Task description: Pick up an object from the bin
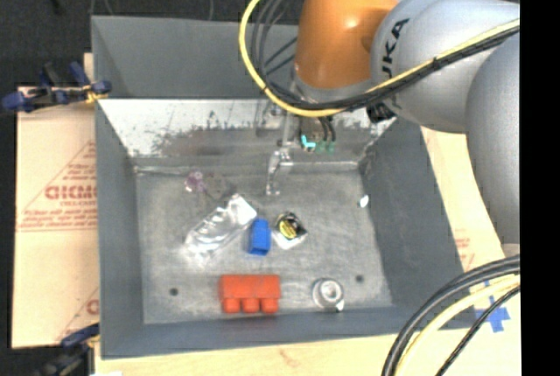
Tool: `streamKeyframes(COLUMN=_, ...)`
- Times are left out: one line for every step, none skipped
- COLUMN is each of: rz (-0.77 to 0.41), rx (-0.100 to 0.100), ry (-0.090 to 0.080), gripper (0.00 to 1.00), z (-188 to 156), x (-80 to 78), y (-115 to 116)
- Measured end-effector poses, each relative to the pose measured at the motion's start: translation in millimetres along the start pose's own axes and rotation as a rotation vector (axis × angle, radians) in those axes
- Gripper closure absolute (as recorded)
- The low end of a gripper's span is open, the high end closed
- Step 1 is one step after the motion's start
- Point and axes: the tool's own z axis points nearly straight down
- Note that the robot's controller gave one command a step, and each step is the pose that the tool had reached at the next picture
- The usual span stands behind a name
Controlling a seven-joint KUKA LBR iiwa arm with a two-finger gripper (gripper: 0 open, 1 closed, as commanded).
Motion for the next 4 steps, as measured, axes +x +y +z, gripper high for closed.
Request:
streamKeyframes(rz=-0.700, rx=0.002, ry=-0.003, gripper=0.00, z=103, x=17.2, y=-12)
streamKeyframes(rz=-0.903, rx=0.008, ry=-0.020, gripper=0.00, z=117, x=63.1, y=30)
streamKeyframes(rz=-1.224, rx=0.012, ry=-0.022, gripper=0.00, z=117, x=76.5, y=41)
streamKeyframes(rz=-1.222, rx=0.009, ry=-0.027, gripper=1.00, z=115, x=75.6, y=44)
